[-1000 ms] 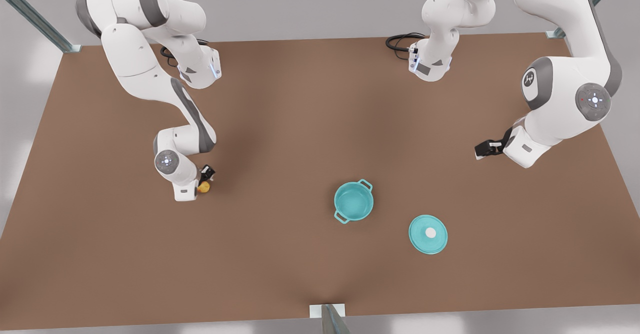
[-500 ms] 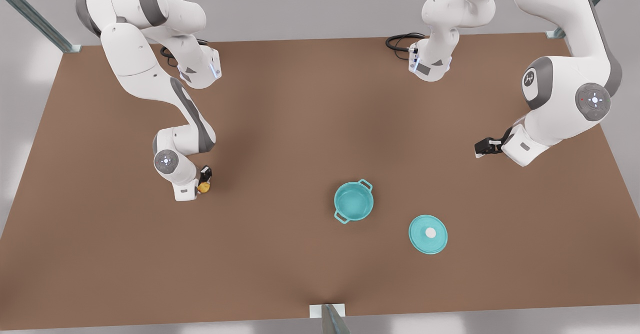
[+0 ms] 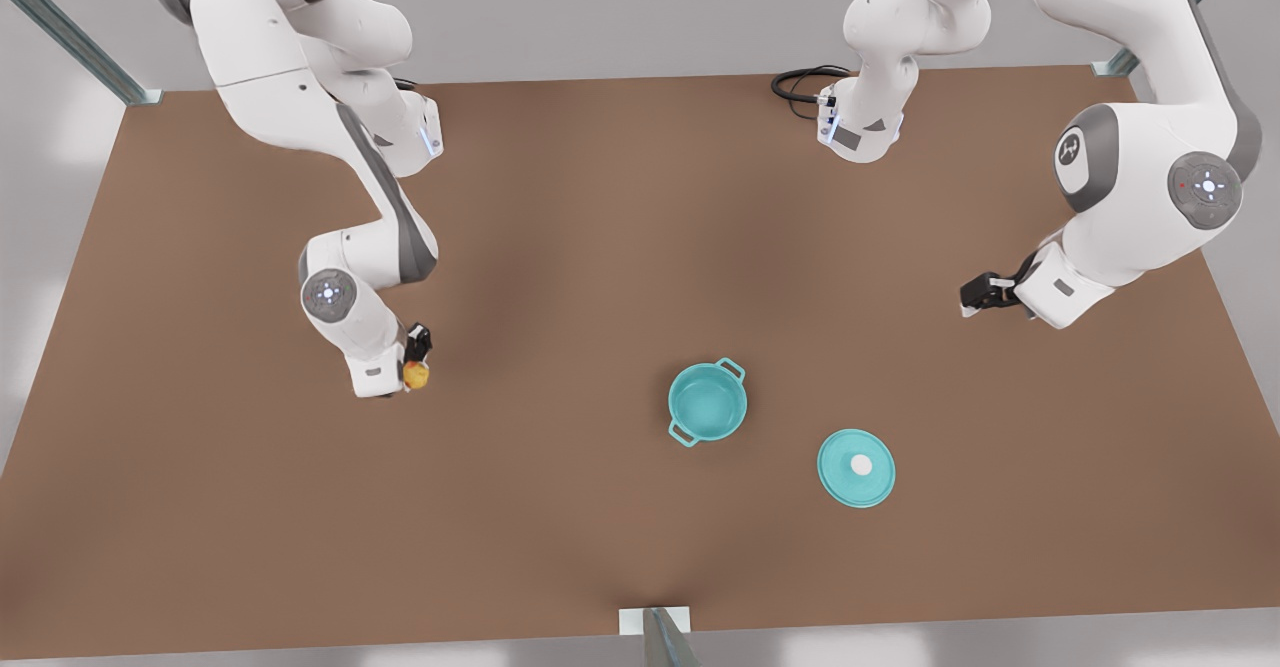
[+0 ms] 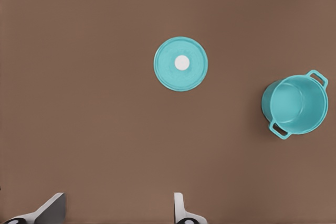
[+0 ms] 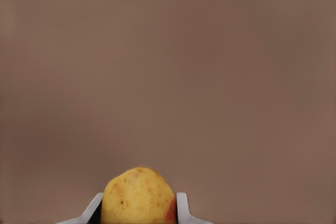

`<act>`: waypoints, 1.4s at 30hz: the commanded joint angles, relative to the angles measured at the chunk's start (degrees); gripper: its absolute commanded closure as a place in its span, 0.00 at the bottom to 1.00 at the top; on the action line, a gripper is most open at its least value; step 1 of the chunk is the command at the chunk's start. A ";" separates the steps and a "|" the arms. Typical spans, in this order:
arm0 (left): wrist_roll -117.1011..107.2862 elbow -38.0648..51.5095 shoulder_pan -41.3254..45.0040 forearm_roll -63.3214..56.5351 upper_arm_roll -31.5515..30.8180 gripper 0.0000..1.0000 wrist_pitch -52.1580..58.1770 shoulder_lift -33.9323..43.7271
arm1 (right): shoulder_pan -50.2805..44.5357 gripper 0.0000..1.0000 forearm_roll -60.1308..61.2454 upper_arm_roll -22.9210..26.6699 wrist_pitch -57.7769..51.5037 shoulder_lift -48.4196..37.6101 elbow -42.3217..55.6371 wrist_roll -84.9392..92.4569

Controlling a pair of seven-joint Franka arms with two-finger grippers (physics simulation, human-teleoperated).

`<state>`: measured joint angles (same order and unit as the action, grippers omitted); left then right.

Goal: Open the pot lid and put the potato into the pot

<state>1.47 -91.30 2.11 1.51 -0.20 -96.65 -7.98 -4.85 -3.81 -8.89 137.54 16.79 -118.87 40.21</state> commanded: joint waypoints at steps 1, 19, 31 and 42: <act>1.34 -0.20 -0.27 -1.95 0.11 0.00 0.50 0.24 | -0.07 0.49 2.57 -2.01 -7.72 -0.18 2.41 -0.13; 1.34 -0.11 -0.18 -0.11 -3.76 0.00 9.37 3.32 | -20.90 0.49 14.79 -3.59 -15.11 19.06 36.95 -30.71; 1.61 -0.28 -0.62 -0.99 -3.49 0.00 8.06 5.08 | -27.67 0.51 14.53 -4.82 3.88 35.76 51.19 -35.90; 1.61 -0.72 -0.62 -0.99 -3.49 0.00 7.62 5.25 | -30.13 0.47 14.53 -6.14 14.42 44.64 60.42 -36.43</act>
<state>2.92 -92.05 1.46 0.56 -3.65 -89.04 -2.78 -34.97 11.17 -15.01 147.20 61.31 -58.71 12.22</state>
